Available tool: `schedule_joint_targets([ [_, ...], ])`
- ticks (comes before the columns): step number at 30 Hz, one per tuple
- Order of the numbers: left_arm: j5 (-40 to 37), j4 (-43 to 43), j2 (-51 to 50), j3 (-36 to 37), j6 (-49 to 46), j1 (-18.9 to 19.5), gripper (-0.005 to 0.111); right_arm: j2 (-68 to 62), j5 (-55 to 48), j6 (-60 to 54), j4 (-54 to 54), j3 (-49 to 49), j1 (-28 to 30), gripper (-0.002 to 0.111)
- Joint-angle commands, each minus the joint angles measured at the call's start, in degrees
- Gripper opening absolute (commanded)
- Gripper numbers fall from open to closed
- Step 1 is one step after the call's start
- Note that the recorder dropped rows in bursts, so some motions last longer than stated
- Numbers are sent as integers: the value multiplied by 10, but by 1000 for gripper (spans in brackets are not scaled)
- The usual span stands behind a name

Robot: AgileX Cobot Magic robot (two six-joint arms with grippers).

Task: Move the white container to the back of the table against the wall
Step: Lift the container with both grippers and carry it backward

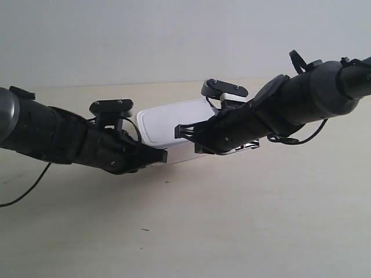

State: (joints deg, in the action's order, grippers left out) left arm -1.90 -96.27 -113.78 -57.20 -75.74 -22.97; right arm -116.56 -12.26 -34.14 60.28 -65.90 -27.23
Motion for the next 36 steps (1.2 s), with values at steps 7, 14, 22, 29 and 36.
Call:
schedule_joint_targets([
  [7,9,3,-3,-36,-5,2,0,-34,-2,-1,2,-41,12,0],
  [14,0,4,-3,-37,-5,2,0,-59,-15,-1,2,-85,12,0],
  [22,-2,6,-8,-39,-5,2,0,-91,-33,12,2,-137,12,0],
  [29,6,8,-56,-86,-5,5,0,-93,-20,12,-24,-139,12,0],
  [36,28,8,-83,-125,-5,7,0,-93,-5,12,-24,-139,20,0],
])
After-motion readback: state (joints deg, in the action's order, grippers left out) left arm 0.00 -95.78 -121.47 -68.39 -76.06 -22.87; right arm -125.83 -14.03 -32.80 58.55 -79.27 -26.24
